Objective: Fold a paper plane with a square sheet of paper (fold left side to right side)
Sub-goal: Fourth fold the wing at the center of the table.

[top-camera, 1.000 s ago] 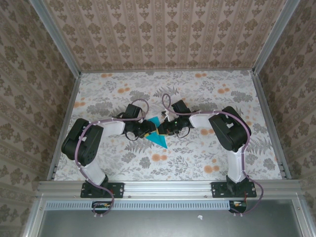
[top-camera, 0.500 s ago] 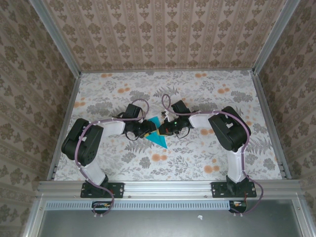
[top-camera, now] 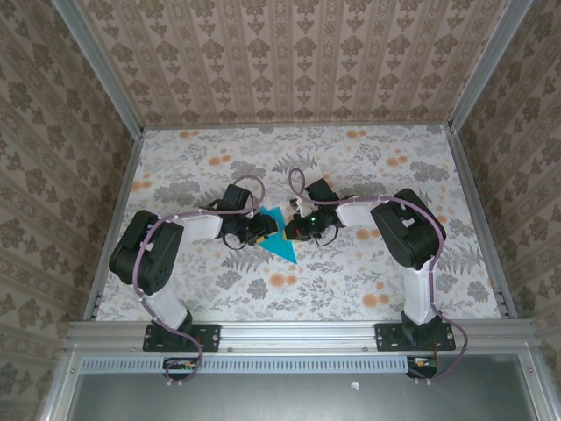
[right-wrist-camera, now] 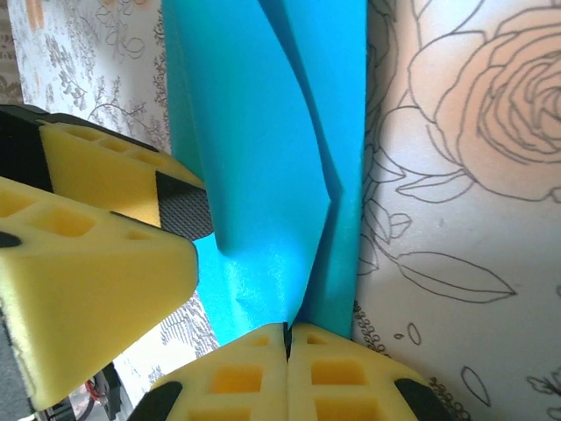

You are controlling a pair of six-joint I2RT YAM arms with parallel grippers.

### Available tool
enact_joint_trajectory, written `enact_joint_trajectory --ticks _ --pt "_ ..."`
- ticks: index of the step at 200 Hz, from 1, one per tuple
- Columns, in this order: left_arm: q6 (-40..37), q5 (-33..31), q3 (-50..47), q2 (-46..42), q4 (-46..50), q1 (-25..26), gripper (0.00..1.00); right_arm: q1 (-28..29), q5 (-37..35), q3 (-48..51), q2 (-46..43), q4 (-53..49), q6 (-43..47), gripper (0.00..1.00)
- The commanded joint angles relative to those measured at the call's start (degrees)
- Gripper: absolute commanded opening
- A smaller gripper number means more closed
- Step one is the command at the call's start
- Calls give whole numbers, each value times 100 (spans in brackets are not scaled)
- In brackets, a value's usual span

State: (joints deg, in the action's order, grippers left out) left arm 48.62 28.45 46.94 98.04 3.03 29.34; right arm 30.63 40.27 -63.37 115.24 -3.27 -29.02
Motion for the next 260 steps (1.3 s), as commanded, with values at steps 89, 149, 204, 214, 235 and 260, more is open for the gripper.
enact_joint_trajectory --ticks 89,149,204,214,235,260 --pt "-125 -209 -33 58 392 36 45 -75 -284 -201 -247 -456 236 3" --pt "-154 -206 -12 53 419 36 45 -75 -463 -252 -242 -585 282 4" --pt "-153 -200 -2 66 422 36 45 -66 -524 -307 -199 -690 317 4" --pt "-160 -199 6 74 429 36 45 -58 -532 -320 -195 -709 324 4" --pt "-160 -190 8 84 418 36 45 -49 -538 -367 -158 -780 354 4" --pt "-160 -183 -6 84 406 36 45 -5 -577 -450 -77 -931 421 4"
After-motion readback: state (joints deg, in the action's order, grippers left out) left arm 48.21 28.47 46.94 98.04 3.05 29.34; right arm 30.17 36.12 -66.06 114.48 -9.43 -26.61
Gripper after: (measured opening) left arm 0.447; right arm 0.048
